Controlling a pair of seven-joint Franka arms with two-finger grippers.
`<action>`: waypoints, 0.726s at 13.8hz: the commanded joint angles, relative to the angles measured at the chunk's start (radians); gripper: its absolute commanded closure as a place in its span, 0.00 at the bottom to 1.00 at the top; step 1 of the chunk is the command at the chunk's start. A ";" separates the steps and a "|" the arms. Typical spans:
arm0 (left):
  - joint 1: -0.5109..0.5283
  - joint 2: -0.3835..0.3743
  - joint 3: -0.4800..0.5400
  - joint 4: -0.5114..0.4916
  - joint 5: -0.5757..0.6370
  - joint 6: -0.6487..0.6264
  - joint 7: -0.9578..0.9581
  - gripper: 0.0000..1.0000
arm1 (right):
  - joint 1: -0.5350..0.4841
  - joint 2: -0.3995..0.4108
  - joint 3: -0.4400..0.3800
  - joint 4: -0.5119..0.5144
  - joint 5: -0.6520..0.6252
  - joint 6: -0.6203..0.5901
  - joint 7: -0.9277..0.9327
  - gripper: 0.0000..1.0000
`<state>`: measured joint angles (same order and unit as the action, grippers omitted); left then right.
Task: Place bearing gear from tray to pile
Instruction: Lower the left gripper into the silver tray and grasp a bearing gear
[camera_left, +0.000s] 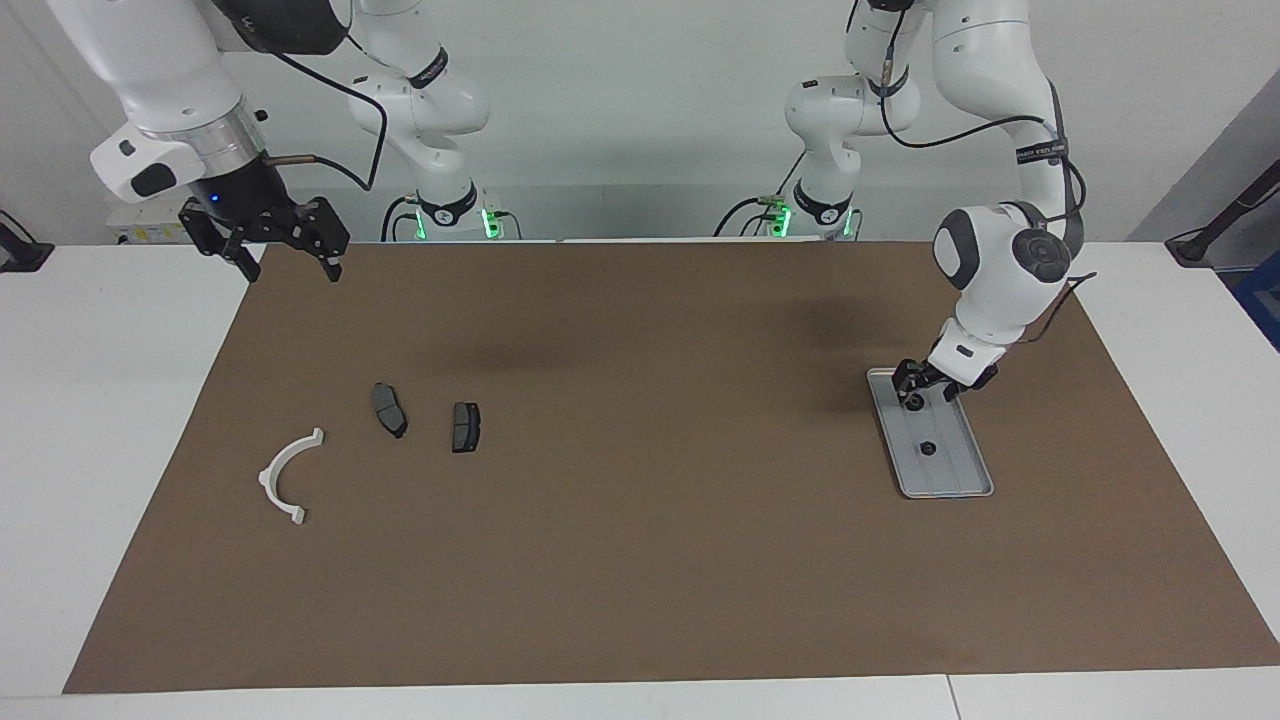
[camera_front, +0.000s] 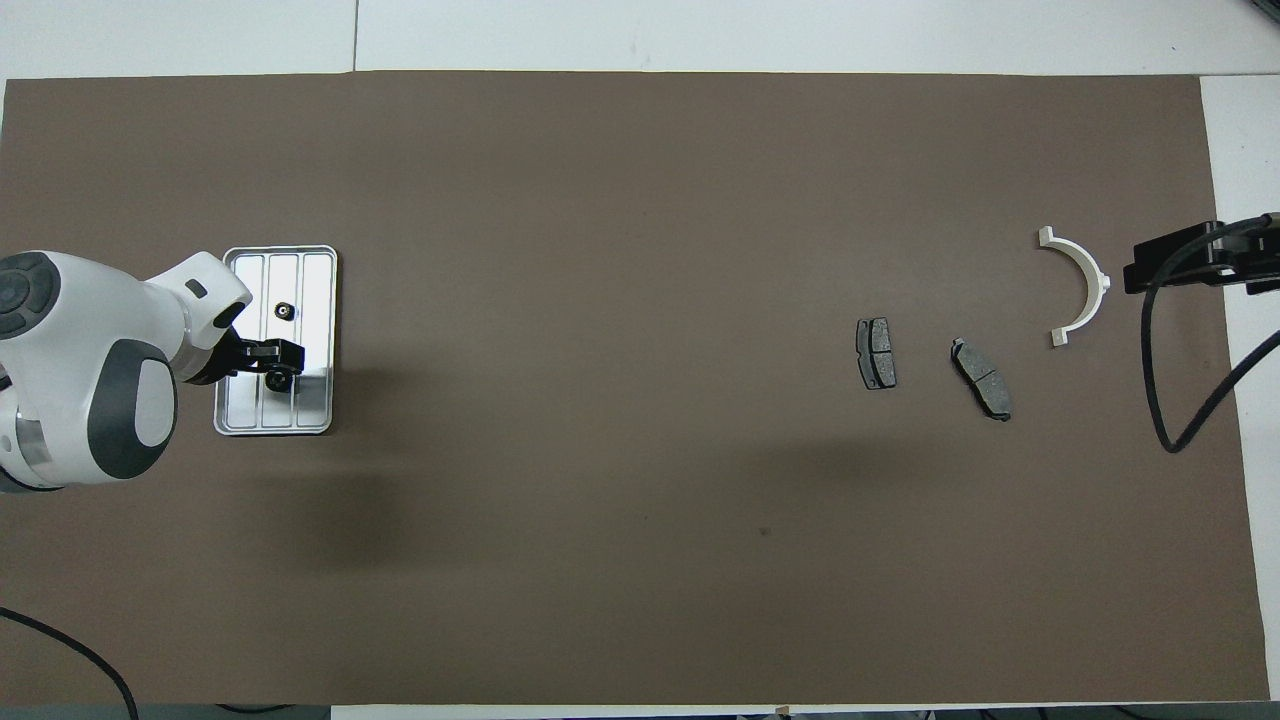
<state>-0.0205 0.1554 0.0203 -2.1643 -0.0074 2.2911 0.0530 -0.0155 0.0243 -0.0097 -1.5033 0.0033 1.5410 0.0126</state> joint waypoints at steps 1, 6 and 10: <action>0.001 0.016 0.003 -0.019 0.004 0.044 0.005 0.18 | -0.008 -0.024 0.004 -0.034 0.011 0.018 -0.025 0.00; 0.005 0.018 0.003 -0.034 0.004 0.054 0.001 0.27 | -0.009 -0.024 0.004 -0.035 0.011 0.018 -0.025 0.00; 0.005 0.019 0.003 -0.054 0.003 0.082 -0.002 0.29 | -0.008 -0.023 0.004 -0.035 0.011 0.016 -0.026 0.00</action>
<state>-0.0194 0.1809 0.0230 -2.1912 -0.0074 2.3391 0.0526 -0.0155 0.0243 -0.0097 -1.5062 0.0033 1.5410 0.0126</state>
